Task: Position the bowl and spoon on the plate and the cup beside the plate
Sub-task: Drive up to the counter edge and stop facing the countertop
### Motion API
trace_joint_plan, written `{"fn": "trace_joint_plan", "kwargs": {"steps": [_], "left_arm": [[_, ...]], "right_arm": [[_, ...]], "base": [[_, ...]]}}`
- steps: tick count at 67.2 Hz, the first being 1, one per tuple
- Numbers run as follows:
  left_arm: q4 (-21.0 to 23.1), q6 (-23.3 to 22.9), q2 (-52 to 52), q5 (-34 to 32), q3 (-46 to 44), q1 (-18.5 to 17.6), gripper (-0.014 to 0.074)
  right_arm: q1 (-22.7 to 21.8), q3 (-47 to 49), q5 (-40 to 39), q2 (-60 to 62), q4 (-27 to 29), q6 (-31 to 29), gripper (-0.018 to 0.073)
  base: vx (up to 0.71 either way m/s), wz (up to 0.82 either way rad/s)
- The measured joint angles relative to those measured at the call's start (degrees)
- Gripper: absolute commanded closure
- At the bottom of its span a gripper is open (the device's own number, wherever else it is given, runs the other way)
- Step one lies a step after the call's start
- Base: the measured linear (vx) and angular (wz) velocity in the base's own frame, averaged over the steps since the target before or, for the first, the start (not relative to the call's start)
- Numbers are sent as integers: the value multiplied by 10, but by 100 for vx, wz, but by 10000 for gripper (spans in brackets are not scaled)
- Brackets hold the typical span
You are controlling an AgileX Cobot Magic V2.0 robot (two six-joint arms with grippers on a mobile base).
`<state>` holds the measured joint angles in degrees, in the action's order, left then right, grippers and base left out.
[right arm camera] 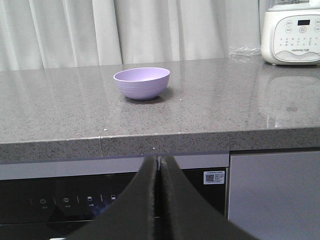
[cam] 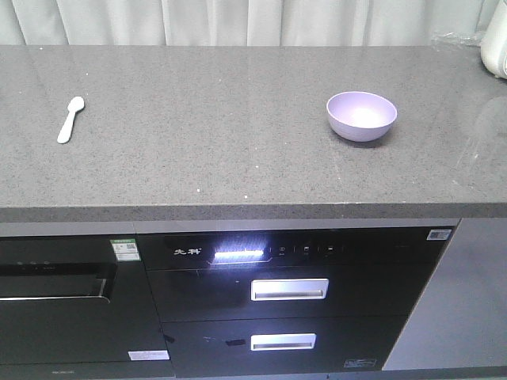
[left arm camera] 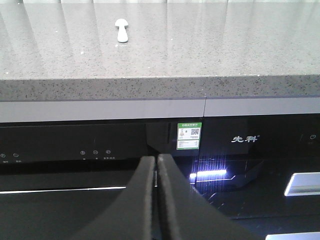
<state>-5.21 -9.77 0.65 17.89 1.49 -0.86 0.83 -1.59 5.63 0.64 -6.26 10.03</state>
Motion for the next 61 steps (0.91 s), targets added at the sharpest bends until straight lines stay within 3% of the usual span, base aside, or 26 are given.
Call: {"fn": "trace_joint_plan", "kwargs": {"steps": [61], "left_arm": [[0,0,0,0,0,0,603]], "right_arm": [[0,0,0,0,0,0,562]], "base": [[7,-1]]}}
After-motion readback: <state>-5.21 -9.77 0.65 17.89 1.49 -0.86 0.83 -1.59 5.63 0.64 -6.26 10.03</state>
